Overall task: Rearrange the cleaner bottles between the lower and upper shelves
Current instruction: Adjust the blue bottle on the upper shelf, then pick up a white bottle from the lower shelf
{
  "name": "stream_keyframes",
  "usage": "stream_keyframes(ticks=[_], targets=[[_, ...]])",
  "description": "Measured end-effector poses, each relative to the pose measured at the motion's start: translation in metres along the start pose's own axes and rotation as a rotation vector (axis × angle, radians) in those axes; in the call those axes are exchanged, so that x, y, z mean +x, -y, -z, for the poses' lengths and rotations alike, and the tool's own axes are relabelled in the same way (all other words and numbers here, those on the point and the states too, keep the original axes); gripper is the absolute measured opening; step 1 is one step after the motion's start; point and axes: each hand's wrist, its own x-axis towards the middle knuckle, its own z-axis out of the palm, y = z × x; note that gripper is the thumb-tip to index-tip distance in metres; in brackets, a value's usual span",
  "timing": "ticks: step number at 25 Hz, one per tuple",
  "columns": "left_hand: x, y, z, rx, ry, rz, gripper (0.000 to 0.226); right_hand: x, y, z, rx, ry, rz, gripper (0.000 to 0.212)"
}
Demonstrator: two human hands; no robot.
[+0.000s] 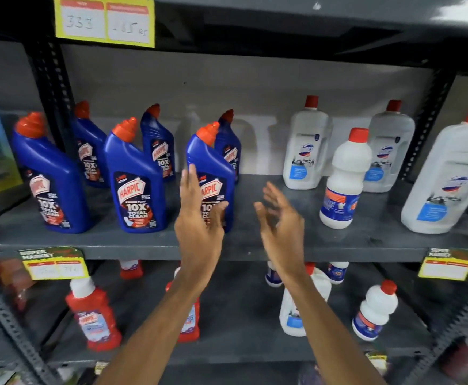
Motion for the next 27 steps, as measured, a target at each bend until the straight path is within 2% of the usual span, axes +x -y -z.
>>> stream_keyframes(ticks=[2,4,6,7,9,11,12,16,22,24,27], targets=[[-0.007,-0.024,-0.028,-0.046,0.065,-0.094,0.070,0.007,0.001,0.039,-0.001,-0.201,0.122,0.041],[-0.009,-0.050,-0.062,-0.114,0.173,-0.049,0.066,0.020,-0.004,0.080,-0.010,-0.362,0.195,0.037],[-0.010,-0.074,-0.103,-0.119,0.268,0.034,0.059,0.041,-0.026,0.119,-0.058,-0.416,0.143,0.042],[-0.010,-0.082,-0.125,-0.133,0.317,0.081,0.055,0.051,-0.038,0.136,-0.071,-0.389,0.078,0.047],[-0.009,-0.092,-0.165,-0.214,0.426,0.222,0.044,0.072,-0.062,0.154,-0.061,-0.208,-0.055,0.055],[-0.009,-0.098,-0.192,-0.238,0.467,0.337,0.030,0.085,-0.077,0.160,-0.024,0.030,-0.126,0.048],[-0.009,-0.101,-0.199,-0.220,0.463,0.356,0.025,0.088,-0.081,0.159,-0.004,0.085,-0.137,0.044],[-0.020,-0.103,-0.175,-0.154,0.371,0.309,0.020,0.070,-0.073,0.153,0.090,0.126,-0.122,0.037],[-0.075,-0.110,-0.084,-0.209,0.292,0.166,0.035,-0.020,-0.026,0.140,0.234,0.220,-0.003,0.045],[-0.104,-0.093,-0.065,-0.154,0.252,0.174,0.030,-0.051,-0.030,0.132,0.275,0.276,-0.036,0.047],[-0.157,-0.039,-0.052,-0.125,0.300,0.294,0.020,-0.093,-0.066,0.109,0.244,0.371,-0.147,0.047]])
